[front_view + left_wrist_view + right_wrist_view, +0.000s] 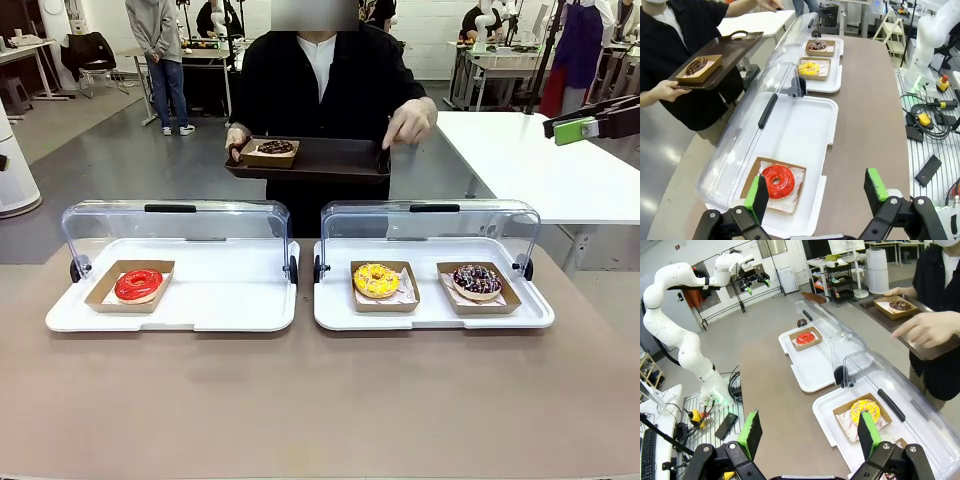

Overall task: Provide the desired donut to the person.
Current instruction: Pick up and lift the Paper togo box containing the Donut pointed at by the person.

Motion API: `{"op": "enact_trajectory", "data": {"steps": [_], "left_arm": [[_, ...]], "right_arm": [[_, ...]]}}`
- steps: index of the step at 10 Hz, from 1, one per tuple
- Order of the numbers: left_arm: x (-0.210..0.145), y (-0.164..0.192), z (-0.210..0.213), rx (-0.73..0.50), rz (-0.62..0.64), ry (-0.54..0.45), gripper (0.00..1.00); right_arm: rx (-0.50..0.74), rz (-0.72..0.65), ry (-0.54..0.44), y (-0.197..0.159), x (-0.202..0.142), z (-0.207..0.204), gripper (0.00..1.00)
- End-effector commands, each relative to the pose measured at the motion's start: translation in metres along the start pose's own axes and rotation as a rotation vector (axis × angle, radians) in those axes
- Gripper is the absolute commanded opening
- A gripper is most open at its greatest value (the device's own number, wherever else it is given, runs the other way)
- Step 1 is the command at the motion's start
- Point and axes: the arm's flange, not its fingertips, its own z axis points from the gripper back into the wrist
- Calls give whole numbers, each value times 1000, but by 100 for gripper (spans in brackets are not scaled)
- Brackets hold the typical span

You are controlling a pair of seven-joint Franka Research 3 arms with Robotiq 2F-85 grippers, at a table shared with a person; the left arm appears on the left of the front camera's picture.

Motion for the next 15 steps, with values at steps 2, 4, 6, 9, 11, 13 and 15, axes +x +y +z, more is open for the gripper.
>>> {"op": "enact_trajectory", "data": {"steps": [2,4,6,9,11,13,15], "left_arm": [[-2,-1,3,20,-1,-6,100],[-2,-1,3,20,-1,-6,100],[-2,-1,3,20,-1,-6,100],[-2,-1,3,20,-1,-6,100],[-2,-1,3,20,-1,-6,100],[-2,-1,3,20,-1,-6,100],[-2,-1,3,20,-1,-6,100]], "right_arm": [[11,10,-30,-1,1,-3,100],[11,10,-30,-1,1,-3,100],[11,10,-30,-1,1,-3,100],[11,10,-30,-1,1,-3,100],[11,10,-30,-1,1,-3,100],[11,10,-30,-1,1,-3,100],[1,0,0,0,0,0,100]]}}
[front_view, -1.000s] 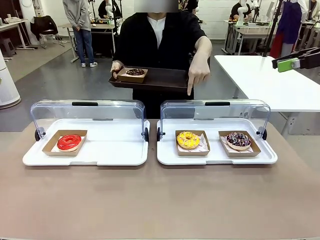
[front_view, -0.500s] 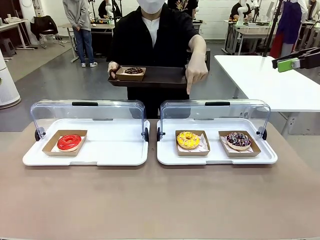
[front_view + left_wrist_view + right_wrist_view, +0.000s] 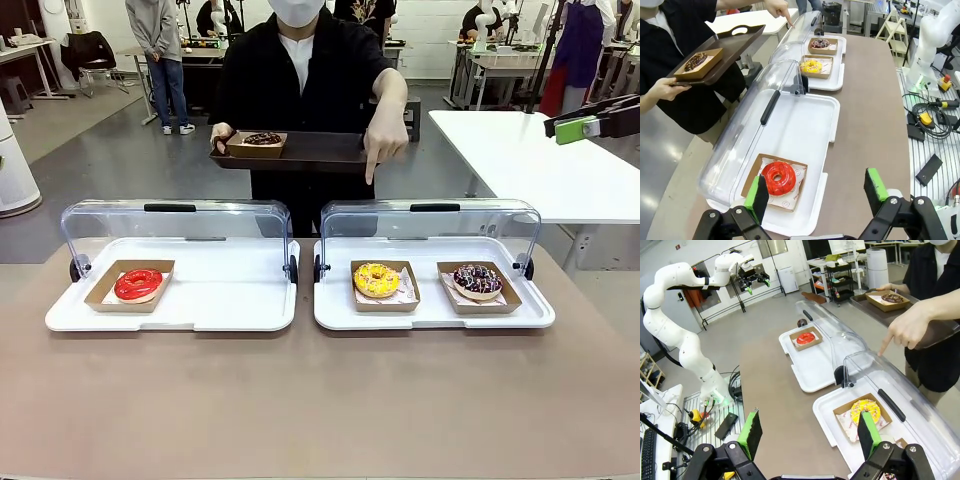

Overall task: Provide the desired donut to the person.
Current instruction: Pick up and lift the Paper togo box containing the Donut pointed at by the person.

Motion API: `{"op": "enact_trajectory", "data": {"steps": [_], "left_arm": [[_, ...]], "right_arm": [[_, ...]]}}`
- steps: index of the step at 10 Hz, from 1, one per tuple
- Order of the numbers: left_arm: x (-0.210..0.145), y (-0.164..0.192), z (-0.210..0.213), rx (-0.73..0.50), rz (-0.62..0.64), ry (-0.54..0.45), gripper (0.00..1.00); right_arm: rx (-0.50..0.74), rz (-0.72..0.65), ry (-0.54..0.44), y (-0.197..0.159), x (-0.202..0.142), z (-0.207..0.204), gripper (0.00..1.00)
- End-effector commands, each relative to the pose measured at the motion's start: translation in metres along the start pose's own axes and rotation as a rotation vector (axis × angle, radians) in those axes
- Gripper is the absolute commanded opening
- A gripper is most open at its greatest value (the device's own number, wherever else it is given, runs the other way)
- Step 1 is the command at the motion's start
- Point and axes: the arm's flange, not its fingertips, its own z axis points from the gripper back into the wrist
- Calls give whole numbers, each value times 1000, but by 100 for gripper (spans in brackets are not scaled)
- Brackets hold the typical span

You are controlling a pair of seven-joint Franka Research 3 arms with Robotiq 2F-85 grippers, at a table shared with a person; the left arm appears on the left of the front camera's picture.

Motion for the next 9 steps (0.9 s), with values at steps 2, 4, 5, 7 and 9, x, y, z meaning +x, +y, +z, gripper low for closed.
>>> {"op": "enact_trajectory", "data": {"steps": [2,4,5,7,9], "left_arm": [[-1,-1,-1,9,-7,-12,100],[-1,-1,-1,9,-7,-12,100],[-1,-1,-1,9,-7,-12,100],[-1,-1,-1,9,-7,-12,100],[-1,-1,-1,9,-7,-12,100]], "right_arm": [[36,87,256,18,22,-40,100],[97,142,514,27,29,-91,100],[88,169,600,29,25,-116,100],[40,258,760,37,8,-168,100],[-1,340,881,44,-15,-213,100]]}}
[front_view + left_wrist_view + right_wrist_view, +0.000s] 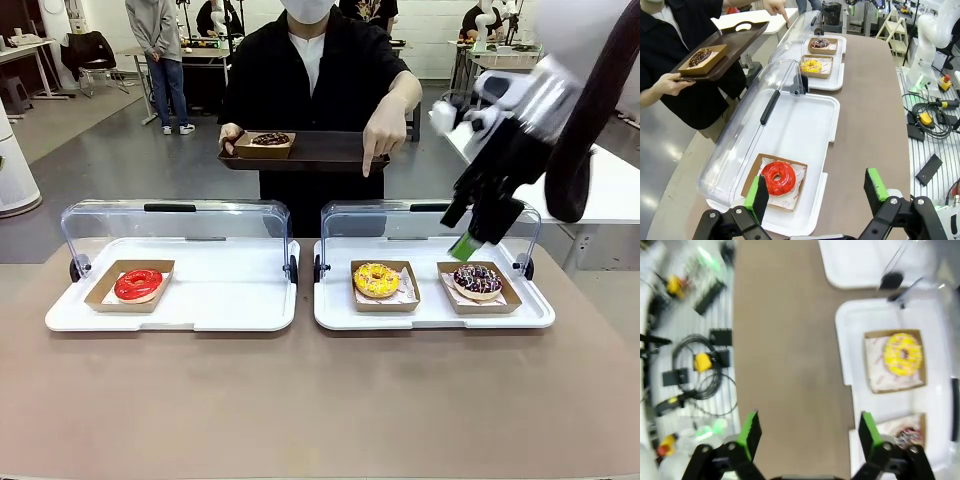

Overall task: Provide the desired donut to the person.
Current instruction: Pick up and lift the Paper togo box containing the Donut pointed at by the person.

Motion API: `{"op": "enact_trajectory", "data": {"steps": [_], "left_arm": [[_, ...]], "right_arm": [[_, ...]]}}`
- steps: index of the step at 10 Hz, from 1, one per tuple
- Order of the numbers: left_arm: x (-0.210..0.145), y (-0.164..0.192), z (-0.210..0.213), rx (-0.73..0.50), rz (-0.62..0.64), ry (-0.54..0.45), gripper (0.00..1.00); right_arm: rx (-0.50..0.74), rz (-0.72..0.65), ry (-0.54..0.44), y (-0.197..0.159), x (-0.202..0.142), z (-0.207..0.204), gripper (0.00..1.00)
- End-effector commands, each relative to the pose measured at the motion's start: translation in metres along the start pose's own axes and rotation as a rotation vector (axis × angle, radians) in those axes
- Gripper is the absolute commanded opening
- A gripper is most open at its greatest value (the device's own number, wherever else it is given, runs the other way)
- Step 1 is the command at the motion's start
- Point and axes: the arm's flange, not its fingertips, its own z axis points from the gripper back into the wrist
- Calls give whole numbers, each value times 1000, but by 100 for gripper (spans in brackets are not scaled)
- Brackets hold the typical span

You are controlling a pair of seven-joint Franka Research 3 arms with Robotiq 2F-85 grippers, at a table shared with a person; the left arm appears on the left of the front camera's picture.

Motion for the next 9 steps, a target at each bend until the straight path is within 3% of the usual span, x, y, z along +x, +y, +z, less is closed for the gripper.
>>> {"op": "enact_trajectory", "data": {"steps": [1,4,6,7,9], "left_arm": [[-1,-1,0,10,-7,-13,100],[-1,-1,0,10,-7,-13,100],[-1,-1,0,10,-7,-13,100],[-1,-1,0,10,-7,-13,100],[-1,-1,0,10,-7,-13,100]], "right_arm": [[-65,9,110,-1,7,-39,100],[-103,23,151,-5,11,-76,100],[-25,-34,58,-14,1,-66,100],[-81,40,143,-4,11,-78,100],[-81,40,143,-4,11,-78,100]]}}
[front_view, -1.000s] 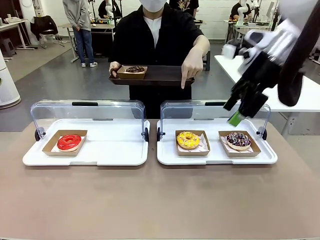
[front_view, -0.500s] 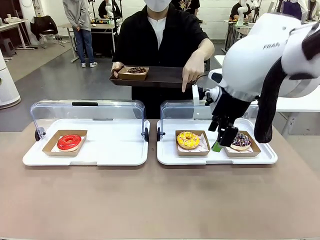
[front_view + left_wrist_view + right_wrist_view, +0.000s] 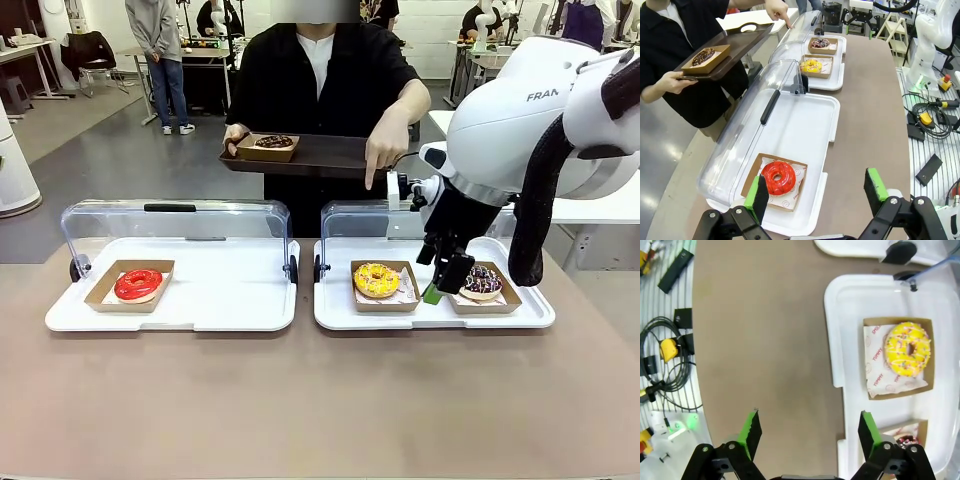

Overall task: Provide the desired donut to the person.
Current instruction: Pick up and lift the Paper togo box containing the Donut pointed at by the person.

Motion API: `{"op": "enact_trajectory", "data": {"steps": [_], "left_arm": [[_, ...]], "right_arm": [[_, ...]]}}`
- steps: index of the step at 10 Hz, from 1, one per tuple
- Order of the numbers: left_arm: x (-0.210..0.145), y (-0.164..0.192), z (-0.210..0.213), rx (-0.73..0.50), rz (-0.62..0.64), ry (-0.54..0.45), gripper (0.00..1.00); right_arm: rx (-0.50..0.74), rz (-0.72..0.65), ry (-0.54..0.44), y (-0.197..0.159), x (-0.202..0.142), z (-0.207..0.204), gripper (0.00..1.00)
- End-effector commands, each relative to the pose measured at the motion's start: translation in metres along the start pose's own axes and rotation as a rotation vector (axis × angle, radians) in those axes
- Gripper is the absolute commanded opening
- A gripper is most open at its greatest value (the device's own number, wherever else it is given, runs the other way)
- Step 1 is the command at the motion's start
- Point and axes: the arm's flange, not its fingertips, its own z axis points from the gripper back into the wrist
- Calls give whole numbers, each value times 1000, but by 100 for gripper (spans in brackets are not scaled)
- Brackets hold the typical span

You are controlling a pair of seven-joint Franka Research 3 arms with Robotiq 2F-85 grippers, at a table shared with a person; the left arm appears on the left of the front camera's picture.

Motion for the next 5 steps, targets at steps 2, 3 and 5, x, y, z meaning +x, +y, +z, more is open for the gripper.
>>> {"op": "enact_trajectory", "data": {"steps": [2,3,5], "left_arm": [[0,-1,0,9,-8,-14,100],[0,-1,0,9,-8,-14,100],[0,-1,0,9,-8,-14,100]], "right_arm": [[-15,5,18,2,2,-1,100],[-15,5,18,2,2,-1,100],[1,11,2,2,3,-1,100]]}}
